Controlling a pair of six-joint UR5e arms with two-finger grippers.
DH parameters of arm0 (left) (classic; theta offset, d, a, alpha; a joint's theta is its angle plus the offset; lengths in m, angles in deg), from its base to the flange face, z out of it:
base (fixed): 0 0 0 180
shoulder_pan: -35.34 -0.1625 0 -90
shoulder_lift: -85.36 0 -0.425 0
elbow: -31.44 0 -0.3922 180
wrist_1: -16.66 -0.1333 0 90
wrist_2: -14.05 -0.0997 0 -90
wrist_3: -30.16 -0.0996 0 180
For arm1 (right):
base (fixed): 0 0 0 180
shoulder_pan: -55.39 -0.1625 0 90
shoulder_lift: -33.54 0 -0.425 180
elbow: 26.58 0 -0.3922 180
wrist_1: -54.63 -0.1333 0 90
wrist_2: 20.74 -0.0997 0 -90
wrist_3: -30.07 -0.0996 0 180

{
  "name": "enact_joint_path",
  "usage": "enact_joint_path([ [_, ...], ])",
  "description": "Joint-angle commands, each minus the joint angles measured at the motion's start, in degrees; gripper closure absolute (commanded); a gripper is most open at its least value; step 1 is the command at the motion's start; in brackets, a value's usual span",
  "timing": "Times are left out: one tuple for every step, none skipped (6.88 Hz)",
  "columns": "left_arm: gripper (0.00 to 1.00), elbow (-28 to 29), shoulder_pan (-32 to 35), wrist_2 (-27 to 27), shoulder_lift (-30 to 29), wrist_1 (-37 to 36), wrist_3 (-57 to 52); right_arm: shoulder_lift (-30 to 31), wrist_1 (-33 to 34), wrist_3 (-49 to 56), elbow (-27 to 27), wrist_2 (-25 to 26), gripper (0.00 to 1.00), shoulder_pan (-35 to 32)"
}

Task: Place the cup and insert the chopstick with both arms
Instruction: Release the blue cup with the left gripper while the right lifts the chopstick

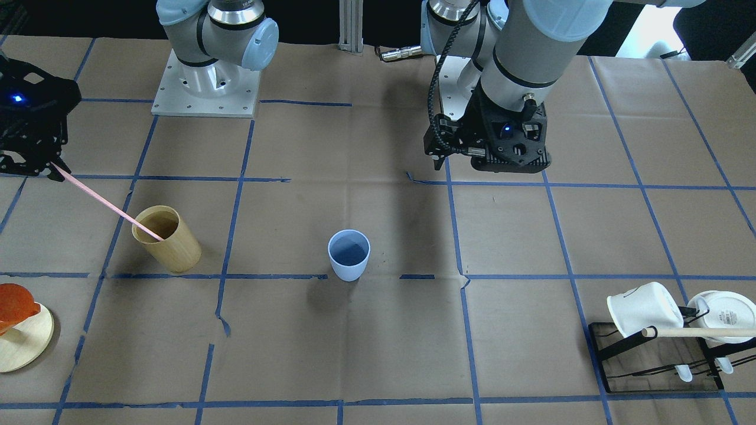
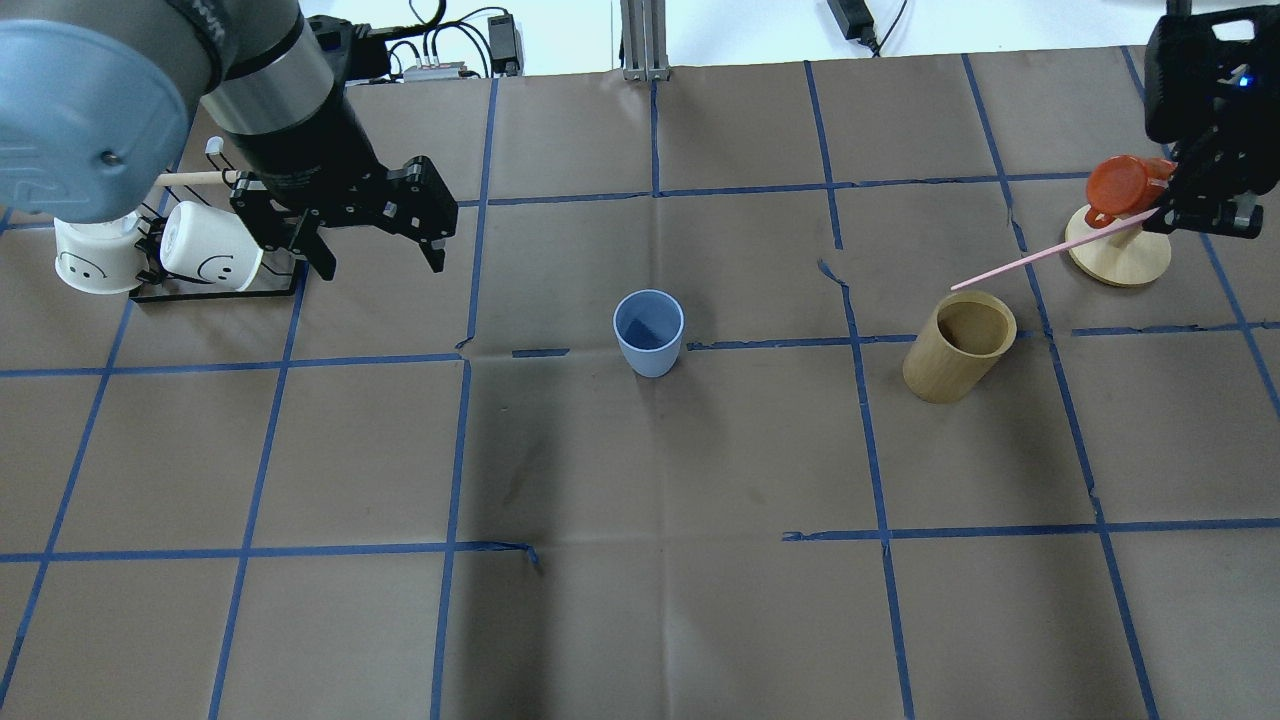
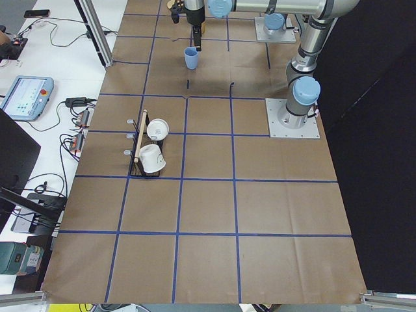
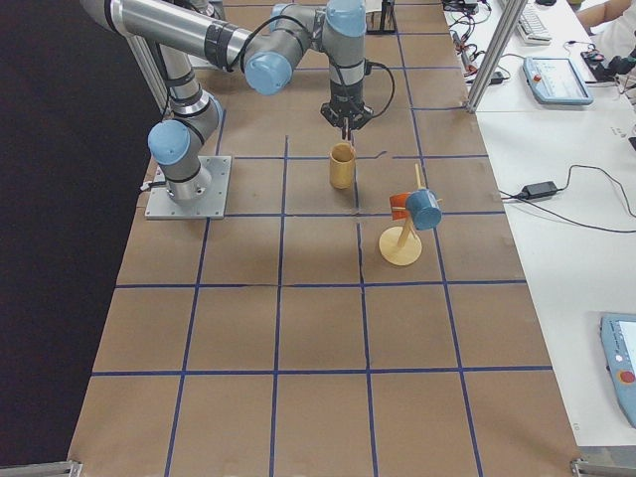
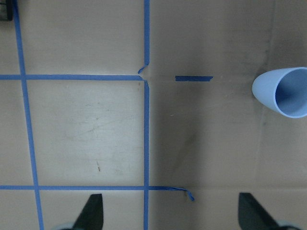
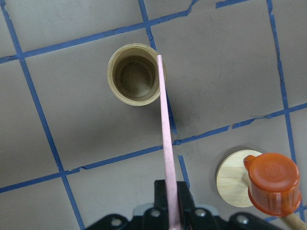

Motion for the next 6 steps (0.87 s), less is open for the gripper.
enact_joint_path([
  [0.00,-0.66,-1.74,-0.16,1.02,-5.34,-4.90,-0.20,-1.56,-4.57,-5.08,0.08,0.97,-3.70],
  [0.00,1.16,-1.83,-0.42,-0.55,-5.64,-4.40,-0.20,-3.30,-9.64,-6.32,-0.10,0.97,-6.42],
  [0.00,0.14,-1.75,-0.33,0.48,-5.29,-4.31,-0.20,-3.58,-15.87,-6.85,-0.18,0.97,-10.37],
  [0.00,0.13,-1.66,-0.42,0.83,-5.20,-4.31,-0.99,-3.58,-22.89,-6.77,-1.49,0.97,-14.67],
  [0.00,0.21,-1.66,-0.33,1.10,-5.20,-4.31,-1.51,-3.41,-29.75,-6.77,-1.76,0.97,-19.15],
  [0.00,0.04,-1.66,-0.42,1.19,-5.20,-4.31,-2.30,-3.32,-33.47,-6.77,-2.03,0.97,-23.02],
])
